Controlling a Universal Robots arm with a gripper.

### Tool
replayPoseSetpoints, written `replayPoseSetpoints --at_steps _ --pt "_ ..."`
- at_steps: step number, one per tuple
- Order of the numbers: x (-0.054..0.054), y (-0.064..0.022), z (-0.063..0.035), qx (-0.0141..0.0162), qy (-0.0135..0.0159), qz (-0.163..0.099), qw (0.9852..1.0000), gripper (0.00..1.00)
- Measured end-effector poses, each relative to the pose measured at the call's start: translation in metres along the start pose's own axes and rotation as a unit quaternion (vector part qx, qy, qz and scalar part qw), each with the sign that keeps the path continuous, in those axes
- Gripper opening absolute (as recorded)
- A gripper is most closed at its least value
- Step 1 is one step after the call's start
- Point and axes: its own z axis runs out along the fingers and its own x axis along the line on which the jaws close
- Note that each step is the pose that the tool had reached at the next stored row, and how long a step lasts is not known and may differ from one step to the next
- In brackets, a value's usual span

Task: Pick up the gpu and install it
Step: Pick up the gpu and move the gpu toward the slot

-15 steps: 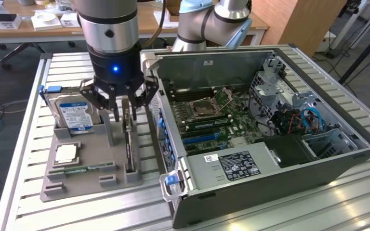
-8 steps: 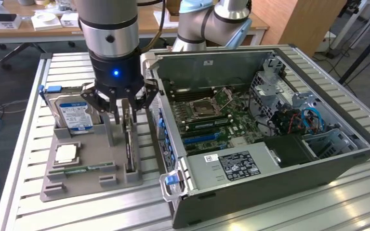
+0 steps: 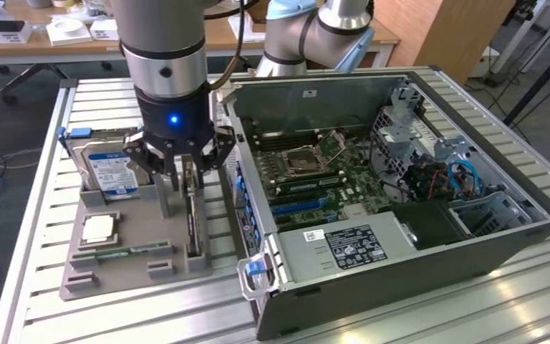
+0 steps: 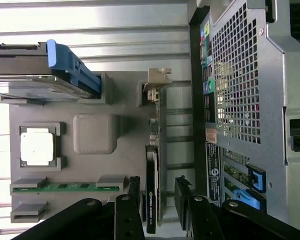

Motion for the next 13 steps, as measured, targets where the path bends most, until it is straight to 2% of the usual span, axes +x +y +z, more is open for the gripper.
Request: replayPoseSetpoints --at_steps 13 --pt "0.000 -0.0009 0.0212 0.0000 0.0000 0.000 1.0000 0.41"
